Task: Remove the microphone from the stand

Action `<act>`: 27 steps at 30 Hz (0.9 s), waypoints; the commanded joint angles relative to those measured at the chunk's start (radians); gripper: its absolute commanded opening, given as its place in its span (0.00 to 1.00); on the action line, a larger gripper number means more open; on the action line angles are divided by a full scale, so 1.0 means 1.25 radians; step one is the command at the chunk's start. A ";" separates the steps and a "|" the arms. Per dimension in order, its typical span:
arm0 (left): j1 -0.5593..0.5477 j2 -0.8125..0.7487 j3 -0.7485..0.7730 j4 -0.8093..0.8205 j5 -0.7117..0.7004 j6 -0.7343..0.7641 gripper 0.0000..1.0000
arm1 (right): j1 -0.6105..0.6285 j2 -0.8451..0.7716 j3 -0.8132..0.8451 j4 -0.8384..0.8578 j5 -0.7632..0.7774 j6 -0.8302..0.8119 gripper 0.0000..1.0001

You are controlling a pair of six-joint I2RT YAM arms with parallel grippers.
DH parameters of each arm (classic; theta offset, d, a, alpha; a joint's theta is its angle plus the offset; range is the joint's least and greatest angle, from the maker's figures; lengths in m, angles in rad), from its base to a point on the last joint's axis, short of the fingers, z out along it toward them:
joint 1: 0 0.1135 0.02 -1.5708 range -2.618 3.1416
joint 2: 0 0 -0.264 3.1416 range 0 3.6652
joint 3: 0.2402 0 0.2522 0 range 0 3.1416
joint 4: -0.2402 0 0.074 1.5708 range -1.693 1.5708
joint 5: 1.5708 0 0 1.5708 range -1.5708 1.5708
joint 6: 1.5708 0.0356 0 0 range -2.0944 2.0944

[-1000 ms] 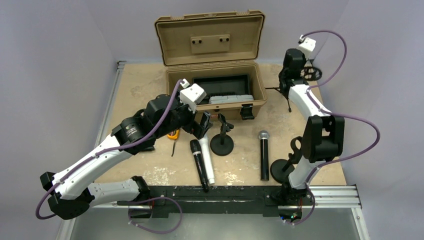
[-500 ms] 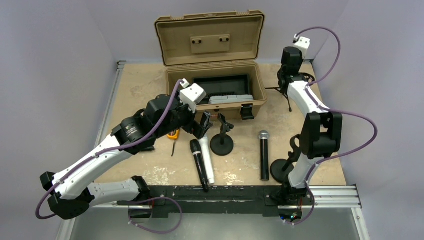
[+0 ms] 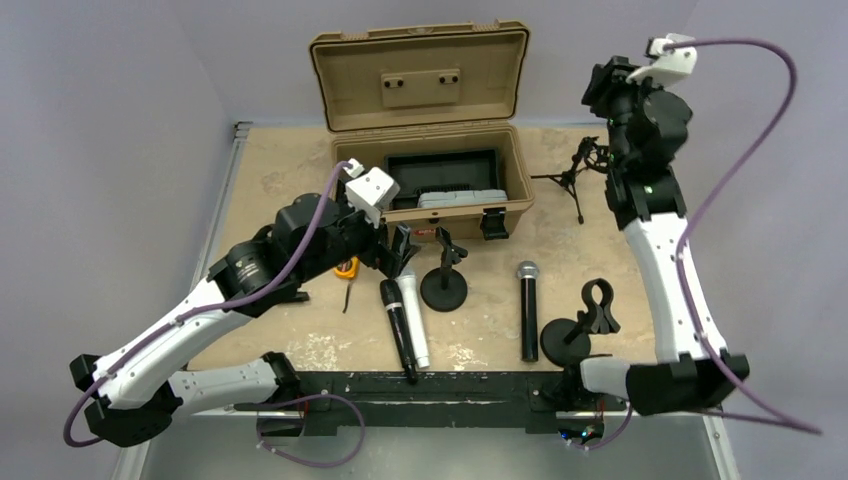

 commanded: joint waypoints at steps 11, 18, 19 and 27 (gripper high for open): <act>-0.009 -0.168 -0.154 0.228 -0.101 0.094 1.00 | 0.001 -0.422 -0.235 -0.026 -0.326 0.047 0.99; -0.010 -0.259 -0.123 0.196 -0.139 0.056 1.00 | 0.001 -0.592 -0.307 -0.042 -0.420 0.073 0.99; -0.010 -0.281 -0.114 0.177 -0.150 0.049 1.00 | 0.001 -0.617 -0.312 -0.046 -0.419 0.071 0.99; -0.009 -0.585 -0.114 0.039 -0.266 -0.006 1.00 | 0.004 -0.761 -0.343 -0.081 -0.367 0.033 0.99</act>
